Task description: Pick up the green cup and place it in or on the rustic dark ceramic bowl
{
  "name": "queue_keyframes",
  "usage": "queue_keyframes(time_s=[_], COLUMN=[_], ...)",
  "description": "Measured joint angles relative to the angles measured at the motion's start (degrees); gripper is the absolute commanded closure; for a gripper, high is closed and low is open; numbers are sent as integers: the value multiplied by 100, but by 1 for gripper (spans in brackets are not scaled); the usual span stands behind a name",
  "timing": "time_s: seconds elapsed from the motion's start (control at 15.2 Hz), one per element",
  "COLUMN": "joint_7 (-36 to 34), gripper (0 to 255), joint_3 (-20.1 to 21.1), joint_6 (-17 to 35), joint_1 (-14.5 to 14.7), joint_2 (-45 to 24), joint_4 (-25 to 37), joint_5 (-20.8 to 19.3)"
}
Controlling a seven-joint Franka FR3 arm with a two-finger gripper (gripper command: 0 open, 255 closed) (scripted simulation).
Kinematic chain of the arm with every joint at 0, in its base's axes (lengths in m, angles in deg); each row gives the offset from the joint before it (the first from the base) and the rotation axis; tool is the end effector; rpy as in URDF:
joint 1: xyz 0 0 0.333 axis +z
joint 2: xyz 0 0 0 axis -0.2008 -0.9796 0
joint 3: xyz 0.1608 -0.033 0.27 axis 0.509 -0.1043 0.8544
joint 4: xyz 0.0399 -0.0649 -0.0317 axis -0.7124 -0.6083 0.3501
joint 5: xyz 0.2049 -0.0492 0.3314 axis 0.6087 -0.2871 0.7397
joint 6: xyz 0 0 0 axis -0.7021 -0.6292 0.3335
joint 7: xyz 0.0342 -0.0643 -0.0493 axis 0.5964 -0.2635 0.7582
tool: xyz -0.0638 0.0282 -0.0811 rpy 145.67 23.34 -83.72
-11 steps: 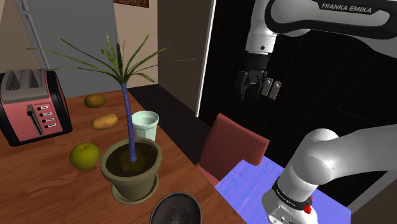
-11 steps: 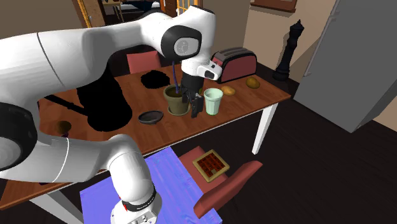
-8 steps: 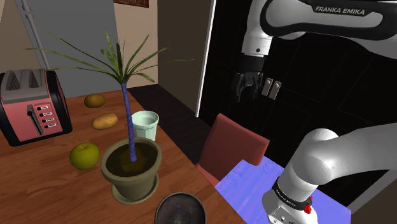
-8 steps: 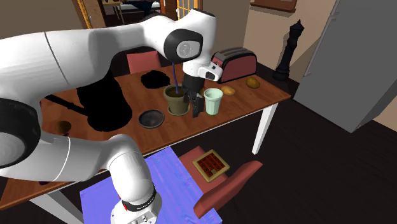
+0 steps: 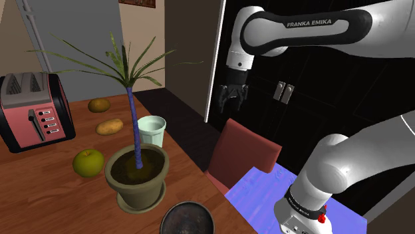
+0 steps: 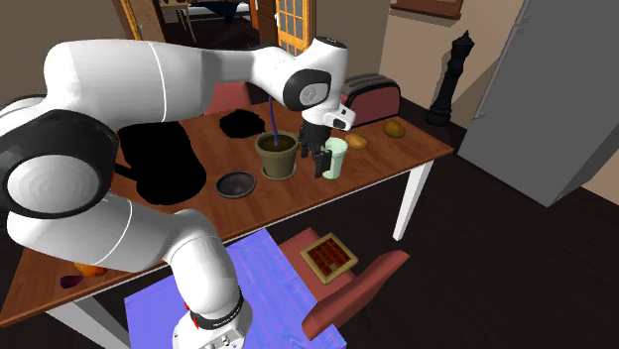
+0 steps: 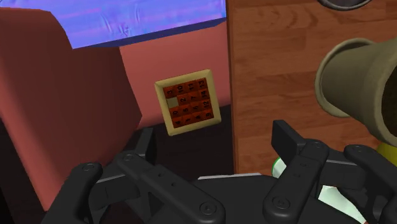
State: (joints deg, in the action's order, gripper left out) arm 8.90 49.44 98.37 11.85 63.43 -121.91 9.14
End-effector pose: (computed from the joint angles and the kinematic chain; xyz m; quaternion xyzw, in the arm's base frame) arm 0.3718 0.0703 0.5224 -0.9948 0.0782 0.0384 0.0536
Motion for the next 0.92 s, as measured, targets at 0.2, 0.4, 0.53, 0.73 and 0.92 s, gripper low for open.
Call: queue_keyframes(time_s=[0.2,0.4,0.53,0.73,0.92], joint_7=[-80,-165,-230,-365,-473], gripper=[0,0,0,0,0], joint_3=[135,267,342,476,571], joint_6=[553,1084,1344,1783,2175], joint_1=[37,75,93,136,172], joint_2=[-541,-1049,-1423,-2040,-2618], joint_4=[133,263,480,812,1148], joint_5=[99,175,193,195,158])
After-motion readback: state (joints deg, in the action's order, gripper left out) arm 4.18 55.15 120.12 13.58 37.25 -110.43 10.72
